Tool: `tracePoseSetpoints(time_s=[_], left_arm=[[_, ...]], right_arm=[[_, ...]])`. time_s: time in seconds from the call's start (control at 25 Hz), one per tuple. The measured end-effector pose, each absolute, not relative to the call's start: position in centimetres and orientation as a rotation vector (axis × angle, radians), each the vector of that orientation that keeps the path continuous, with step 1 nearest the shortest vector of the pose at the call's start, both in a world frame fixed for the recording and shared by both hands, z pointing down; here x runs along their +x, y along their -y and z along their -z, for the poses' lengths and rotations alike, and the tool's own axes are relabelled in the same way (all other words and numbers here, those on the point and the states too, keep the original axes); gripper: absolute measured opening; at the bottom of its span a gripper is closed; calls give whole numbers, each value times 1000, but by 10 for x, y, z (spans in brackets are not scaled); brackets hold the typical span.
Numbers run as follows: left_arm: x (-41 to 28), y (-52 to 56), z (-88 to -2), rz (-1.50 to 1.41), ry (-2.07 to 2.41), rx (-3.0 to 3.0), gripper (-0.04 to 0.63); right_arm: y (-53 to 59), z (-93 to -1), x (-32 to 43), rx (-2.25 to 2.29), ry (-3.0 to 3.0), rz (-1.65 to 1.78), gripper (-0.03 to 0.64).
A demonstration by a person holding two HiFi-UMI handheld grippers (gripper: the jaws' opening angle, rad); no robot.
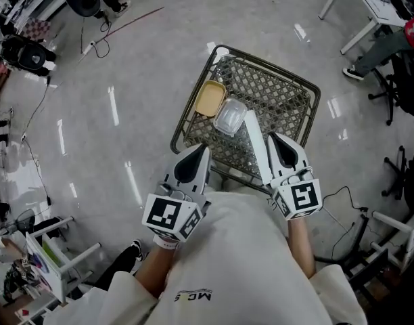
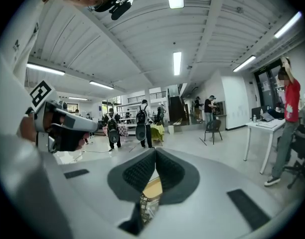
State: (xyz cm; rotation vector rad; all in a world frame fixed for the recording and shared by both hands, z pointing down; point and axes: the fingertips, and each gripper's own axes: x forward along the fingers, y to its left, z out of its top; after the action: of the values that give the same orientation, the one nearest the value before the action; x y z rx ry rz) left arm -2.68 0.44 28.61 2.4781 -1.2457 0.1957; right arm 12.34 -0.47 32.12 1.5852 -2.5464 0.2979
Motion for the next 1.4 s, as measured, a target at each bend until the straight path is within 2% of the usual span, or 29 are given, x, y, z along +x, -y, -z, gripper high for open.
tracePoseSetpoints(time_s=[0.64, 1.4], left_arm=[[-35, 24, -294, -177, 1252, 2467, 25], [-38, 57, -335, -260, 1236, 2415, 25]], right_arm=[[37, -359, 116, 1562, 2477, -368, 18], [88, -445, 111, 1524, 2369, -503, 20]])
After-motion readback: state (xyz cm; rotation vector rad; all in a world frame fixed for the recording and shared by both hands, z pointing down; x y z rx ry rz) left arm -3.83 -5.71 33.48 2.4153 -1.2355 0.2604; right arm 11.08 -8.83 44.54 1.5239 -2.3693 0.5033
